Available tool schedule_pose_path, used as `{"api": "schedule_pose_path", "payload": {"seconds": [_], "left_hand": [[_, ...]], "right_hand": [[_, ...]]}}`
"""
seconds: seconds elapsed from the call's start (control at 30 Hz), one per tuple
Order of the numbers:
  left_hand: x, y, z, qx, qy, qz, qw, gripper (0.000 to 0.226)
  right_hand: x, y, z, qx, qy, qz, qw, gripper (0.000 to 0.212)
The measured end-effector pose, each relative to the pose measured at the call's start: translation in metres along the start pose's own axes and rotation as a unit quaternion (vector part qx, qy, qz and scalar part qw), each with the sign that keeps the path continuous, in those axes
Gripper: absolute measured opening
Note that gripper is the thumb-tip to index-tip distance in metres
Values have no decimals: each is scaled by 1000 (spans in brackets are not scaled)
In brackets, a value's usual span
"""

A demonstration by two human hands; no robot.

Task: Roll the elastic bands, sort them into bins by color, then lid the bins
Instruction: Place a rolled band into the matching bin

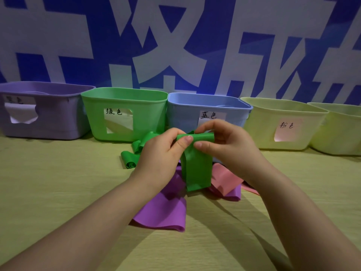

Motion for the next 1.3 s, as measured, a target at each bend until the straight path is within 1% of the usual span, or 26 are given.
{"api": "schedule_pose_path", "payload": {"seconds": [0.13,0.23,0.4,0.47,0.53,0.63,0.7,0.8,0.83,0.9,0.97,1.0,1.07,1.13,1.23,1.3], "left_hand": [[-2,2,4,-20,-1,-12,1000,12],[-4,4,4,-50,-14,-16,999,26],[-1,3,6,-93,-70,35,993,27],[-1,4,7,-109,-87,41,989,29],[-1,5,9,-118,-94,43,988,27],[0,5,10,-103,-84,30,991,25],[0,4,9,-85,-77,17,993,20],[1,2,6,-57,-76,-13,995,6],[1,1,5,-53,-74,-22,996,5],[1,0,3,-48,-67,-36,996,9],[0,0,2,-44,-61,-46,996,13],[-1,1,1,-42,-56,-44,997,13],[-1,1,1,-39,-41,-30,998,12],[0,3,3,-46,-21,-18,999,18],[1,5,7,-57,-32,-16,998,22],[2,5,7,-66,-47,2,997,22]], "right_hand": [[1,-1,1,-6,-22,2,1000,16],[0,0,-1,-7,-19,6,1000,10],[-1,1,0,-27,-2,17,999,5],[0,1,-1,-29,4,16,999,11],[0,2,-1,-28,10,9,1000,22],[0,2,-2,-30,12,4,999,44],[-1,2,-2,-21,1,7,1000,47],[-2,2,0,-9,-2,-12,1000,44],[-2,3,-1,-8,0,-21,1000,43],[-2,3,-1,-14,5,-34,999,39],[-1,2,0,-17,13,-26,999,35],[-1,2,1,-18,17,-20,999,31],[0,0,2,-22,24,-7,999,17],[1,-1,3,-25,22,3,999,6],[2,-1,2,-26,7,12,1000,7],[1,0,1,-28,3,8,1000,8]]}}
Point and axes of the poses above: each hand's wrist, its own y-axis away from the middle knuckle, its own x-axis out of the back of the hand, z = x × y, the point moved 2 cm from there along -y, towards the middle knuckle, and after that the axes turned 4 degrees about -y, right-handed, at the moved point
